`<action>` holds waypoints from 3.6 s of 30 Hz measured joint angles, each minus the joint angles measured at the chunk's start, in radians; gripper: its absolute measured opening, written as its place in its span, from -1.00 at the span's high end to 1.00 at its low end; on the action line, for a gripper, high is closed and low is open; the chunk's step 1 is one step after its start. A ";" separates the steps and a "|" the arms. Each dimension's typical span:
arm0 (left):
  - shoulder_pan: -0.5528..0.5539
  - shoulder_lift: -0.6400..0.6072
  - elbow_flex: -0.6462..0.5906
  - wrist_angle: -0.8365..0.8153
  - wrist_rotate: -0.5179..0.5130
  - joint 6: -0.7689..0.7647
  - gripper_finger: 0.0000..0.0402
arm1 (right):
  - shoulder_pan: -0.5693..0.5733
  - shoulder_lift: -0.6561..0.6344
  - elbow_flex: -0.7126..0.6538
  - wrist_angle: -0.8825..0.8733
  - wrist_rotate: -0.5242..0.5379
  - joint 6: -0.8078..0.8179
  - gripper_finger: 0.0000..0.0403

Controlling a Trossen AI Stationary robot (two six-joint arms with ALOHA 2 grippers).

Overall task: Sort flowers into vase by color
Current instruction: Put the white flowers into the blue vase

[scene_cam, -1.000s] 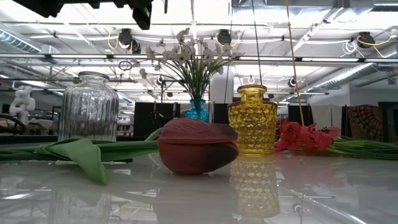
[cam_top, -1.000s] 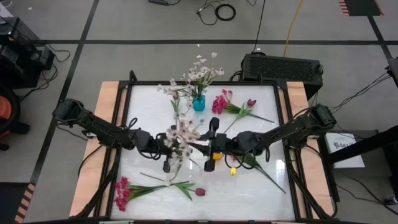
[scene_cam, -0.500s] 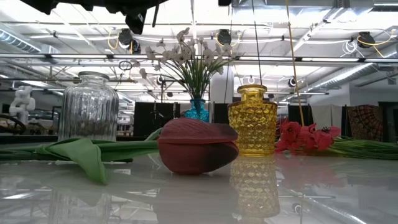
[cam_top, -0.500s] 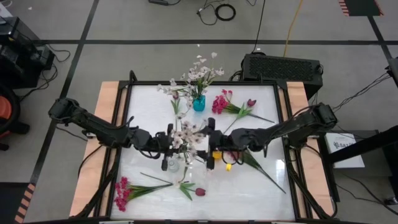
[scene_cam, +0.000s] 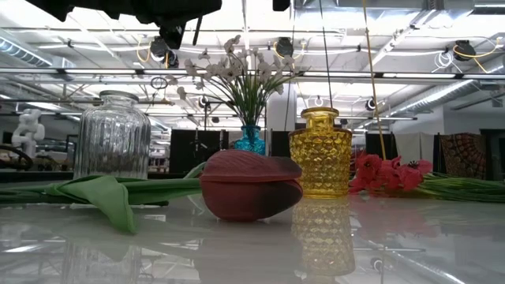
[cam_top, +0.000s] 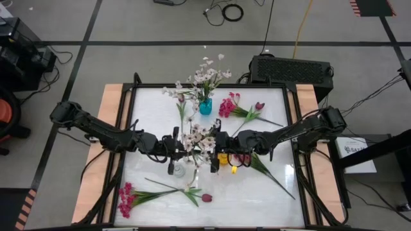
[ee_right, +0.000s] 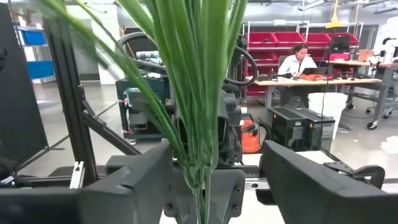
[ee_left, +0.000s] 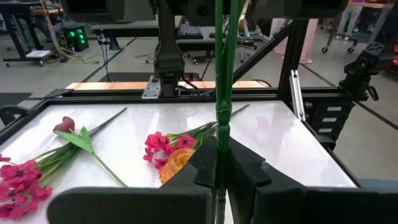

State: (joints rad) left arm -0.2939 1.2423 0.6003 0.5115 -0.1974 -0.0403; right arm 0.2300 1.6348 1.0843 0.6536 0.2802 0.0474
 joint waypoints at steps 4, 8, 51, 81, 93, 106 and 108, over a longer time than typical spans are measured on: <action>0.001 0.000 0.000 0.001 -0.003 -0.003 0.89 | -0.006 0.000 0.000 0.001 -0.001 0.026 0.20; 0.001 0.000 0.000 0.000 -0.007 -0.004 0.89 | -0.006 0.000 0.000 0.000 -0.003 0.030 0.56; 0.007 -0.296 0.000 -0.729 -0.339 -0.185 -0.42 | -0.282 -0.401 -0.426 0.160 0.164 -0.007 0.98; 0.046 -0.296 0.000 -0.750 -0.356 -0.207 -0.42 | -0.426 -0.020 -0.425 0.609 0.160 -0.067 0.98; 0.046 -0.296 0.000 -0.745 -0.356 -0.206 -0.42 | -0.435 -0.002 -0.425 0.631 0.161 -0.103 0.98; 0.046 -0.296 0.000 -0.715 -0.356 -0.189 -0.42 | -0.449 0.014 -0.423 0.632 0.159 -0.115 0.98; 0.046 -0.296 0.000 -0.705 -0.356 -0.188 -0.42 | -0.453 0.025 -0.423 0.624 0.154 -0.115 0.98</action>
State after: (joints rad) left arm -0.2481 0.9459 0.6003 -0.1934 -0.5533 -0.2283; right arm -0.2226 1.6600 0.6613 1.2778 0.4343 -0.0677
